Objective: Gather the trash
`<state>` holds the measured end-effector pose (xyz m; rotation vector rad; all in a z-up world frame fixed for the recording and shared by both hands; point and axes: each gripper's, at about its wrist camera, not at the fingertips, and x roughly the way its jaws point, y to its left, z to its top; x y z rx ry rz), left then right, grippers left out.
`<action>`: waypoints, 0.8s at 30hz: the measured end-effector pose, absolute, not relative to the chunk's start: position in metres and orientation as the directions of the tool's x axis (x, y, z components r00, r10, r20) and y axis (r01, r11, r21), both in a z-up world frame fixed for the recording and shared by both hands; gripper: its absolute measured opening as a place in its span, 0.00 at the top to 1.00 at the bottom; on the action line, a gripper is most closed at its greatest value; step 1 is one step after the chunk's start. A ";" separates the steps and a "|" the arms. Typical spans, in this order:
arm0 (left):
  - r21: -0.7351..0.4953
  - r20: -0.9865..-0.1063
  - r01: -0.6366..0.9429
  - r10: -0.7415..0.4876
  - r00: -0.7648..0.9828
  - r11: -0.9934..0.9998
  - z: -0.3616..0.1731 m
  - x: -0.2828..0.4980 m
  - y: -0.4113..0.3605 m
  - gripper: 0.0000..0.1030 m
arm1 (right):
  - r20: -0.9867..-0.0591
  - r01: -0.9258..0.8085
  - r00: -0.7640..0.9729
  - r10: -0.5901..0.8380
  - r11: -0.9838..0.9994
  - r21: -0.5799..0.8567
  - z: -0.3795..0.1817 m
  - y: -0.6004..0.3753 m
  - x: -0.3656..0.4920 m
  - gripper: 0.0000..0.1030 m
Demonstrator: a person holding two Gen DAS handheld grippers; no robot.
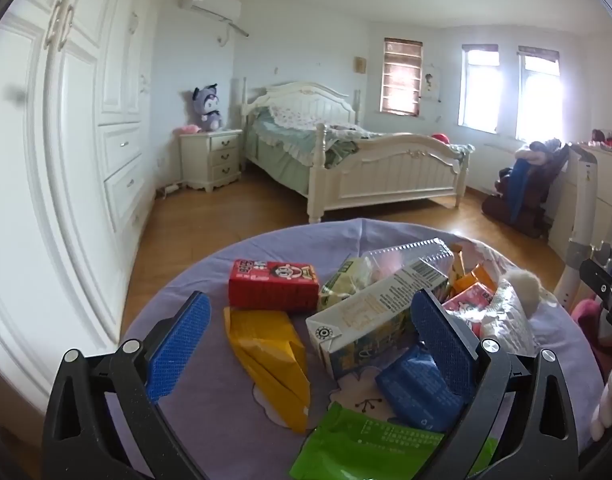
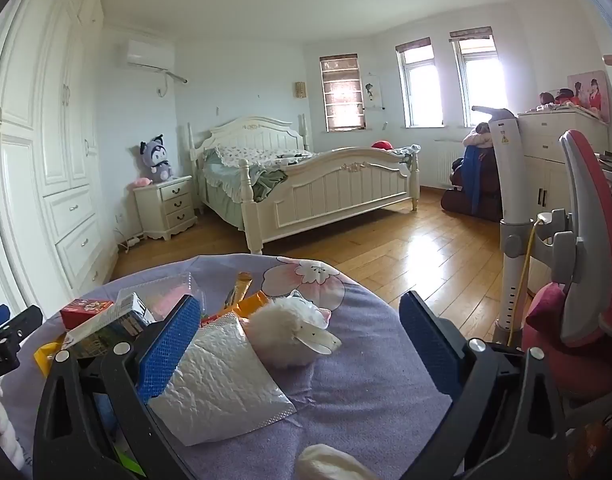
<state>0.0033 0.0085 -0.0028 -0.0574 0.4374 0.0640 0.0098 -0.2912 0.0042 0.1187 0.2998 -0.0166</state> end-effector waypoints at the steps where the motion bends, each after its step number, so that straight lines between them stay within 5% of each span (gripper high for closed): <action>1: -0.040 -0.424 -0.075 0.051 0.904 0.996 -0.003 0.003 0.008 0.04 | -0.293 0.034 0.956 0.001 0.993 0.114 0.004 -0.291 0.009 0.05; 24: -0.052 -0.428 -0.091 0.060 0.902 0.995 -0.004 0.005 0.011 0.04 | -0.285 0.034 0.959 -0.001 0.993 0.109 0.004 -0.291 0.005 0.05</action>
